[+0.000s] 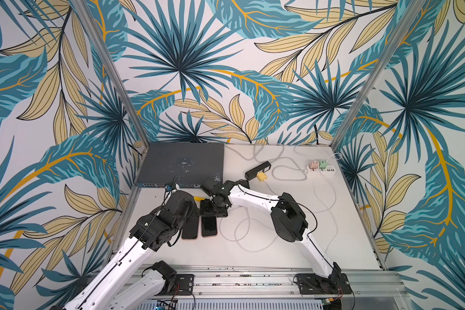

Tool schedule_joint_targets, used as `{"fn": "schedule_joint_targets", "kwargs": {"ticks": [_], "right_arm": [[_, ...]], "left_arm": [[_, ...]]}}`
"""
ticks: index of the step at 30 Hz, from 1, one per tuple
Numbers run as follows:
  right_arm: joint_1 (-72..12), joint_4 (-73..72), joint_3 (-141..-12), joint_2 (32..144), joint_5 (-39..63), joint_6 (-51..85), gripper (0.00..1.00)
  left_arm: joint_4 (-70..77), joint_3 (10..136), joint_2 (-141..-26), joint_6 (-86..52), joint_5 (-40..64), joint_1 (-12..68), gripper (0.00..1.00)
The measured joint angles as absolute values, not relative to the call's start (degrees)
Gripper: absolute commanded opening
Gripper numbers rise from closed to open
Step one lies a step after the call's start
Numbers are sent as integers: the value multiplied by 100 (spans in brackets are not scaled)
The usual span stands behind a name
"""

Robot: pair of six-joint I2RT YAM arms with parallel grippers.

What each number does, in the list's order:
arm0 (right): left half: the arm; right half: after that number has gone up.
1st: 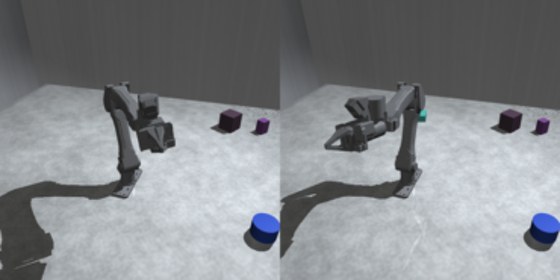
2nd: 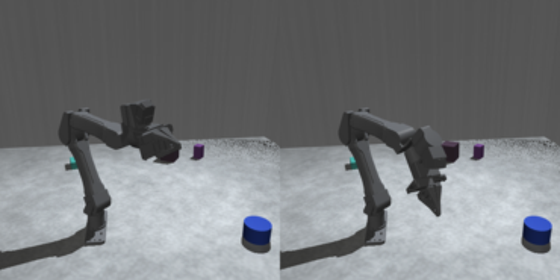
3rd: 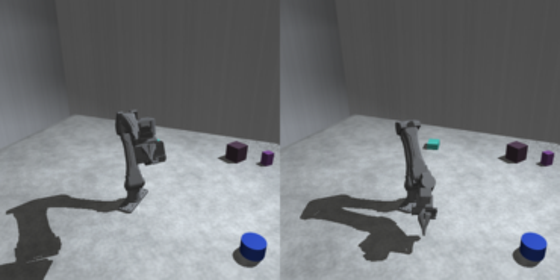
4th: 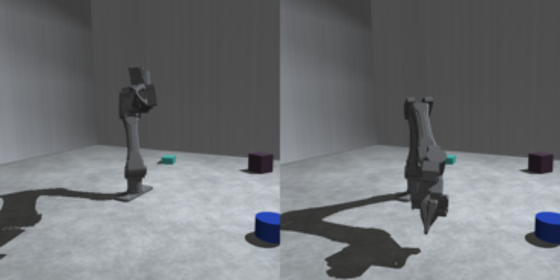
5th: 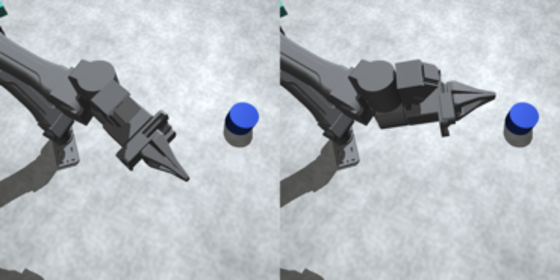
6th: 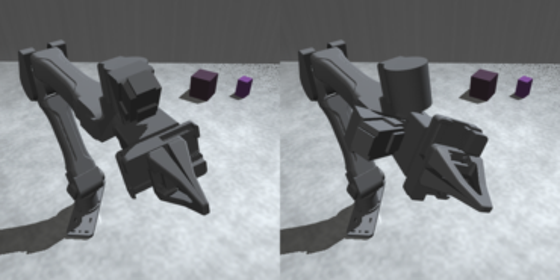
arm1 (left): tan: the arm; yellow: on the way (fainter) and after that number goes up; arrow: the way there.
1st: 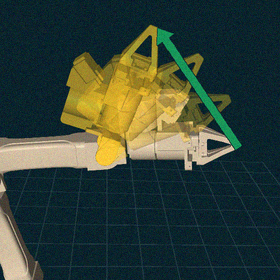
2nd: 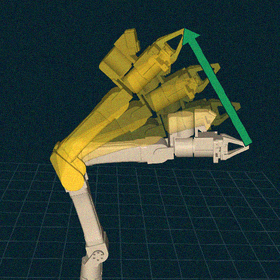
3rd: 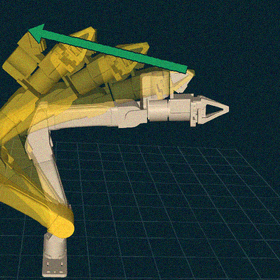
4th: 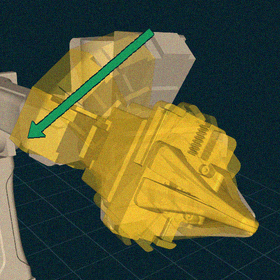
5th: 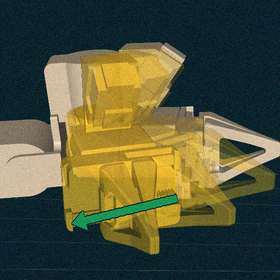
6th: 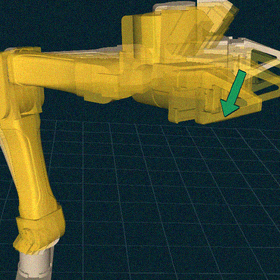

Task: Unplug the charging cable from the phone
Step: Place the phone at the center of the board.

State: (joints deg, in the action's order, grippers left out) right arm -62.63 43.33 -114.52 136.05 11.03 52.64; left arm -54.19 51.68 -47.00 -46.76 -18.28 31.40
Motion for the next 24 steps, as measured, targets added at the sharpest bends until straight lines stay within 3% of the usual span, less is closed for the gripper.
{"fn": "schedule_joint_targets", "kwargs": {"ticks": [9,24], "right_arm": [[-6296,4115,-10934,13319,1273,5306,81],[-6438,4095,-11240,13373,1487,5172,80]], "left_arm": [[-5378,5146,-4700,-4678,-1817,3140,69],[-5332,5113,-4768,-4681,-1815,3138,69]]}}
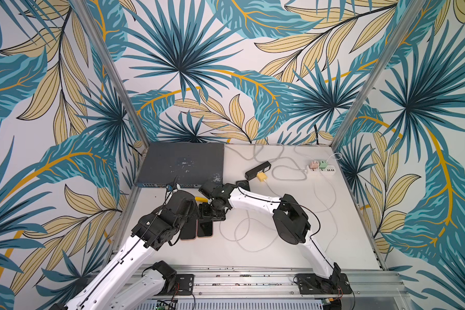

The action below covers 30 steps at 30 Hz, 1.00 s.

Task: Unplug the charging cable from the phone
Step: Place the phone at the center of the board, then pick up the phone at the center of the board.

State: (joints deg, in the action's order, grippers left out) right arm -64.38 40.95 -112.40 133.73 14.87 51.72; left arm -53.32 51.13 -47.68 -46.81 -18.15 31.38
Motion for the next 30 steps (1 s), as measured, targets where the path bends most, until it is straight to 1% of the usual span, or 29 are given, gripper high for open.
{"fn": "schedule_joint_targets", "kwargs": {"ticks": [5,13,22,27,30], "right_arm": [[-6453,4042,-11218,13367,1444,5109,81],[-6300,3986,-10344,12916,1107,4974,81],[-5953,4018,-9603,12068,336,4486,81],[-5863,4053,-9590,11979,43,4202,81],[-5854,4163,-9605,11979,-200,4018,83]], "left_arm": [[-5332,5113,-4781,-4681,-1817,3138,69],[-5330,5111,-4788,-4685,-1806,3138,69],[-5227,4987,-4825,-4689,-1658,3138,69],[-5153,4888,-4895,-4694,-1525,3138,69],[-5118,4888,-4947,-4689,-1422,3138,70]]}}
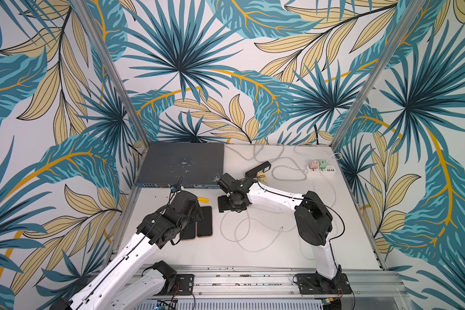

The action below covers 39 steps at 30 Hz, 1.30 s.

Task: Unplug the charging cable from the phone
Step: Pick up the phone at the center of the board.

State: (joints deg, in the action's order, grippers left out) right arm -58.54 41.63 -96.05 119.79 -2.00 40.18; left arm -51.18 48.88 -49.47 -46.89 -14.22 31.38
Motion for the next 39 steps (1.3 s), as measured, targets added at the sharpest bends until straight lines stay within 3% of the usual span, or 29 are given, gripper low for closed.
{"fn": "schedule_joint_targets", "kwargs": {"ticks": [14,23,39], "right_arm": [[-4550,4703,-10106,12114,-760,3330,90],[-4550,5201,-11758,13220,-851,3050,96],[-4366,5590,-12036,13631,-633,2906,96]], "left_arm": [[-4484,4294,-5127,-4805,-447,3614,73],[-4123,4185,-5330,-5041,-384,4049,73],[-4029,4134,-5369,-5083,-403,4058,73]]}}
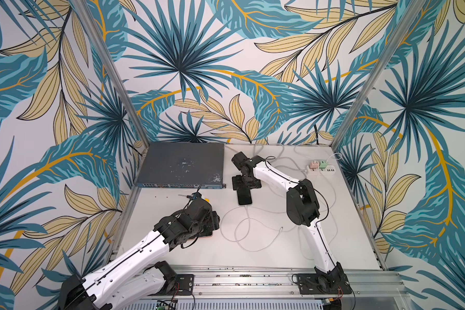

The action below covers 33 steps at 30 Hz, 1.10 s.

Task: Unplug the charging cable from the phone
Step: Pick up the phone at the center of the board.

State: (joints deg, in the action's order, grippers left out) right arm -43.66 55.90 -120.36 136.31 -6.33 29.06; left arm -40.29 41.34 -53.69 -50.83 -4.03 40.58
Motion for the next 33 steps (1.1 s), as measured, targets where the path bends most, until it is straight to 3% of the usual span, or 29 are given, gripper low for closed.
{"fn": "schedule_joint_targets", "kwargs": {"ticks": [17,33], "right_arm": [[-4372,5682,-12084,13830,-397,2718,93],[-4372,5754,-12291,14007,-373,2628,75]], "left_arm": [[-3833,4073,-5489,-5083,-353,4058,73],[-3826,4073,-5642,-5085,-294,4058,73]]}}
